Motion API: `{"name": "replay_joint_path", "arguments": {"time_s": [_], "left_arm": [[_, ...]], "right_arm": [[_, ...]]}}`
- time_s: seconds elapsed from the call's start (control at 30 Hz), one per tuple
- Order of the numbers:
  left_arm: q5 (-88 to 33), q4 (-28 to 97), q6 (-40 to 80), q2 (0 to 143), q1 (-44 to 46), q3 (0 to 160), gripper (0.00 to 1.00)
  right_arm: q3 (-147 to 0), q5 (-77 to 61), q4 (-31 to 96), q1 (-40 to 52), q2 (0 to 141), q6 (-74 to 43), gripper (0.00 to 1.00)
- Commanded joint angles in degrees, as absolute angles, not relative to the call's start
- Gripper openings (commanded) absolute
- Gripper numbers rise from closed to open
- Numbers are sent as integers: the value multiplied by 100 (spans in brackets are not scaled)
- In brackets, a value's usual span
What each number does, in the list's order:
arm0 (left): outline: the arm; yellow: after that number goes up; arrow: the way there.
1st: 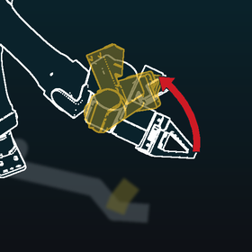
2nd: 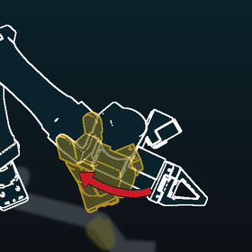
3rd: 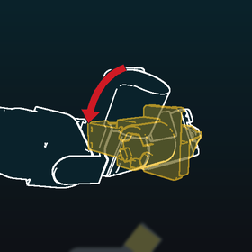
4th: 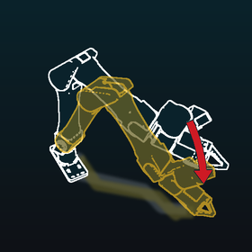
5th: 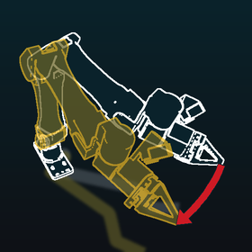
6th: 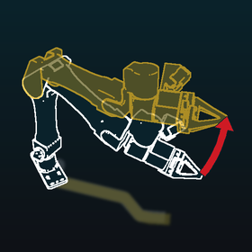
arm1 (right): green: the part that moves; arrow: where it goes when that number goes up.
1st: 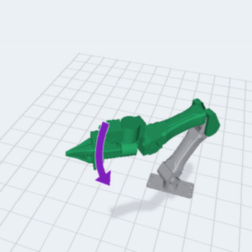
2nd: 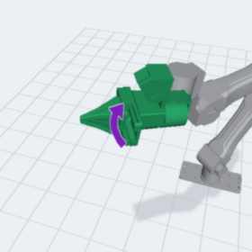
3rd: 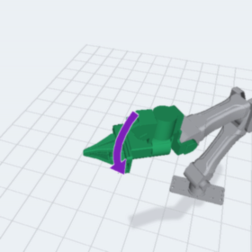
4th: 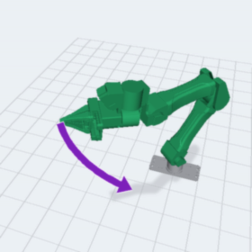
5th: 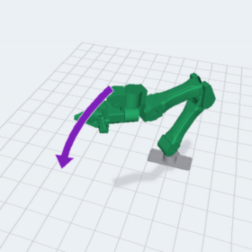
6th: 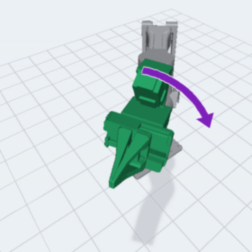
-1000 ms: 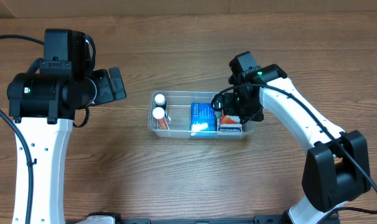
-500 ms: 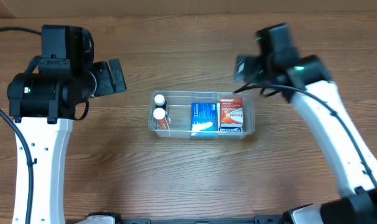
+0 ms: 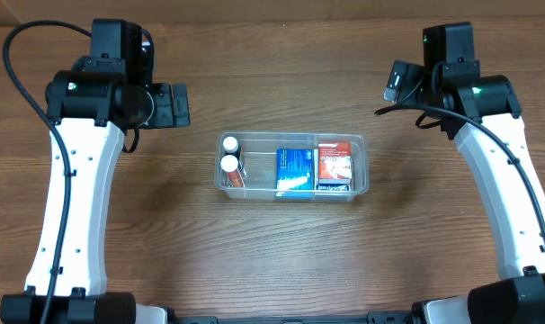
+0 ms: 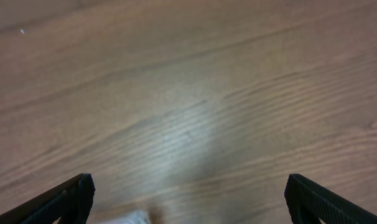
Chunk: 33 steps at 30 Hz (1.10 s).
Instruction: Pack container
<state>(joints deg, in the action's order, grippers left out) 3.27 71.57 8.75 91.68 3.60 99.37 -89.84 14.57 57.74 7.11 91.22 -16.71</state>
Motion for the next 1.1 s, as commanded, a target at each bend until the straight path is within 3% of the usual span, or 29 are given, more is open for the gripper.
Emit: {"name": "replay_joint_path", "arguments": {"time_s": [0.0, 0.27, 0.5, 0.7, 1.07], "left_arm": [[357, 7334, 784, 8538, 301, 9944, 100], [349, 7293, 884, 6587, 344, 9188, 100], [340, 6729, 991, 3962, 344, 6991, 100], [305, 6768, 1741, 3363, 342, 6517, 100], [316, 7234, 1737, 3374, 342, 6501, 100]], "right_arm": [[-9004, 1538, 5964, 705, 8471, -1868, 100], [-8300, 1540, 6171, 711, 6952, -2115, 100], [-5739, 1275, 5673, 711, 5078, -2305, 100], [-5369, 875, 6101, 711, 4431, -2300, 100], [-5369, 878, 6143, 711, 4512, -2298, 100]]}}
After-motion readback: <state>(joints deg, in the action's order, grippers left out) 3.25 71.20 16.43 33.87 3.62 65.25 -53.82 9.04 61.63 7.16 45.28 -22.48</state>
